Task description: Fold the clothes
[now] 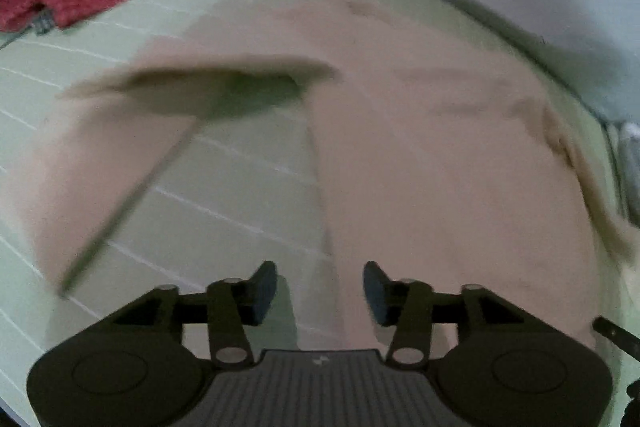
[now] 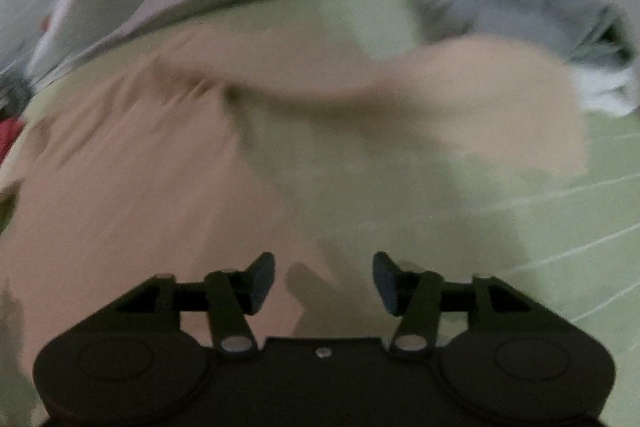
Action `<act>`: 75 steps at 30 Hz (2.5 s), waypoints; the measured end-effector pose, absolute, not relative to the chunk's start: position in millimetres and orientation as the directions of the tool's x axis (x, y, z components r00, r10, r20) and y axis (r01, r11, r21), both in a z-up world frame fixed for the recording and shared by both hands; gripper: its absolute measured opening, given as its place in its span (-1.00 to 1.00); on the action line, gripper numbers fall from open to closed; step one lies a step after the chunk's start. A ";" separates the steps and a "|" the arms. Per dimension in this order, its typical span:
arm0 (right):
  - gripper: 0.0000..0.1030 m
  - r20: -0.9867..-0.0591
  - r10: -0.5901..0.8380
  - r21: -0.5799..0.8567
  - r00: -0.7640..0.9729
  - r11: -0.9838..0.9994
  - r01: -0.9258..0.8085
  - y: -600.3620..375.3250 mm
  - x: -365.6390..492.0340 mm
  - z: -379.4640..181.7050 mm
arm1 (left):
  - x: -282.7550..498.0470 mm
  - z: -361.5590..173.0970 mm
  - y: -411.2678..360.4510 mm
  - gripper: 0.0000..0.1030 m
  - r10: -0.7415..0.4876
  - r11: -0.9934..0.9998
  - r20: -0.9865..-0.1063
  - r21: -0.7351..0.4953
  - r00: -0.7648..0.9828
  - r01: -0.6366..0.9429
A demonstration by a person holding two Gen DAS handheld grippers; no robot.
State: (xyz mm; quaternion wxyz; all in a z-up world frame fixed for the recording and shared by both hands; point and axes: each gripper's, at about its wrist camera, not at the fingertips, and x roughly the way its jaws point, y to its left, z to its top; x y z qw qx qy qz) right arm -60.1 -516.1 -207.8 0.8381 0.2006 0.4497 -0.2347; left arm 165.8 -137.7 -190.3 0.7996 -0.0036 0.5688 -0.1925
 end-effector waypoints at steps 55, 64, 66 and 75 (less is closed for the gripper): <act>-0.04 -0.775 -0.410 0.263 0.482 0.484 0.835 -534.6 -95.8 -204.3 | 188.0 -169.7 -84.0 -0.35 -0.212 0.966 -0.906 -0.136 0.366 0.221; 0.39 -0.775 -0.562 0.212 0.288 0.199 0.957 -649.9 -100.4 -215.4 | 192.1 -189.5 -134.7 0.04 -0.120 0.961 -0.931 -0.021 0.344 0.277; 0.44 -0.784 -0.553 0.204 0.281 0.198 0.959 -663.4 -97.8 -221.9 | 188.2 -189.7 -143.9 0.05 -0.100 0.951 -0.929 0.017 0.358 0.308; -0.79 -0.767 -0.598 0.058 0.234 0.298 0.953 -654.8 -87.5 -228.4 | 191.8 -186.6 -144.7 0.11 -0.101 0.957 -0.936 0.001 0.336 0.289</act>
